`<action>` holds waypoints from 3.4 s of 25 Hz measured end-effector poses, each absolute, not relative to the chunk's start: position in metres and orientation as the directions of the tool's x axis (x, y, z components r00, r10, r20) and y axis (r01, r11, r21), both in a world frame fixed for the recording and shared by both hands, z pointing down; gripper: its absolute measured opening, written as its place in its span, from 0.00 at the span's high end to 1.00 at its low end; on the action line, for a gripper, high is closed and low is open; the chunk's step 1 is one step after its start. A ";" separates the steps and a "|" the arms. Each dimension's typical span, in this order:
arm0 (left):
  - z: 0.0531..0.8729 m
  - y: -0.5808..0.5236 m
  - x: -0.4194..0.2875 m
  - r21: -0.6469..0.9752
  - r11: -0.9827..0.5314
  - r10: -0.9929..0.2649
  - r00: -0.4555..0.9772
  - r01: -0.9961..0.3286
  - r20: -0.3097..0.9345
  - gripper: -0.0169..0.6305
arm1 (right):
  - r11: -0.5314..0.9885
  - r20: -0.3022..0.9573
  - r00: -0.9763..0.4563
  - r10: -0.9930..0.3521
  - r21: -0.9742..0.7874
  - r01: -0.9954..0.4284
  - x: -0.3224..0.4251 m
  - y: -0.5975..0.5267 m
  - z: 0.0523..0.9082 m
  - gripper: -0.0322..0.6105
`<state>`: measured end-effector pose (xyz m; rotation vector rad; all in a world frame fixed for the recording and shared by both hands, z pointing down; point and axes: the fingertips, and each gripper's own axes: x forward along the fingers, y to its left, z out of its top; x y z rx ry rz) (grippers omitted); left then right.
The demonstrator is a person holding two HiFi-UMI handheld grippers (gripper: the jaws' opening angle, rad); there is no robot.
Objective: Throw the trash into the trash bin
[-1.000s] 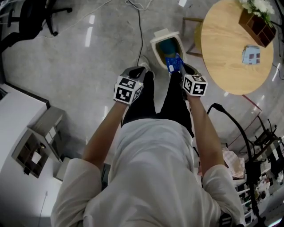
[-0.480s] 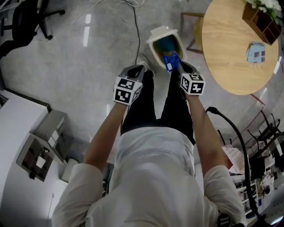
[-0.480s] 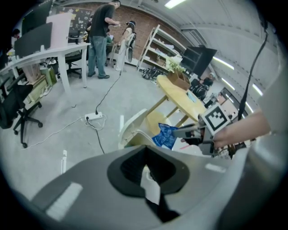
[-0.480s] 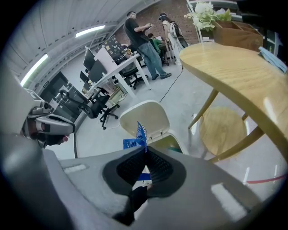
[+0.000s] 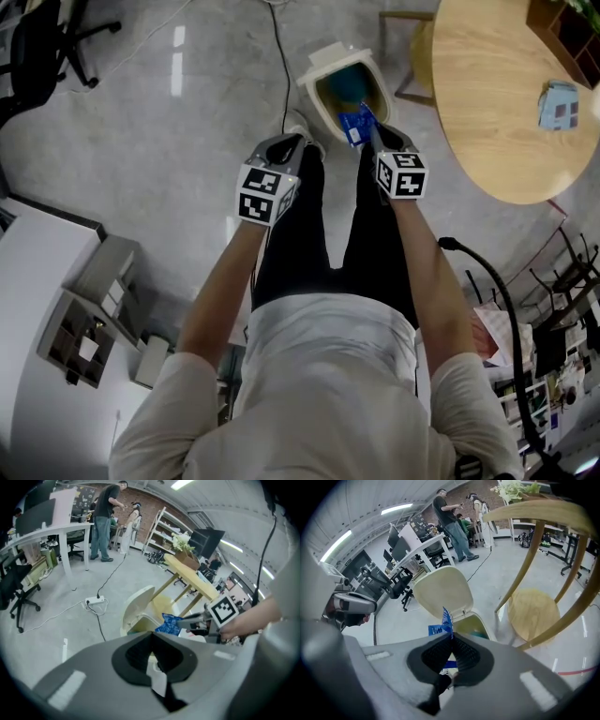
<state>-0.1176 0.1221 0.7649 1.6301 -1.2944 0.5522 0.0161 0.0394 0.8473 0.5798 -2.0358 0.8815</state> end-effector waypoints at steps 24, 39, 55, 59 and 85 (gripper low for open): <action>0.852 0.134 -0.094 0.379 -0.004 -0.457 0.339 -0.925 0.822 0.97 | 0.681 0.830 -0.549 -0.103 -0.343 -0.647 0.024 0.049 0.941 0.95; 0.858 0.137 -0.100 0.386 0.028 -0.458 0.331 -0.922 0.825 0.97 | 0.685 0.825 -0.560 -0.076 -0.365 -0.631 0.016 0.054 0.941 0.73; 0.805 0.131 -0.103 0.372 0.016 -0.477 0.320 -0.928 0.818 0.97 | 0.742 0.814 -0.573 -0.097 -0.324 -0.587 0.006 0.042 0.868 0.86; 0.795 0.135 -0.100 0.368 0.000 -0.468 0.325 -0.930 0.822 0.97 | 0.748 0.808 -0.582 -0.097 -0.327 -0.578 0.005 0.046 0.845 0.91; 0.647 0.125 -0.061 0.384 -0.180 -0.465 0.422 -0.906 0.778 0.97 | 0.779 0.785 -0.608 -0.122 -0.304 -0.548 0.034 0.055 0.677 0.95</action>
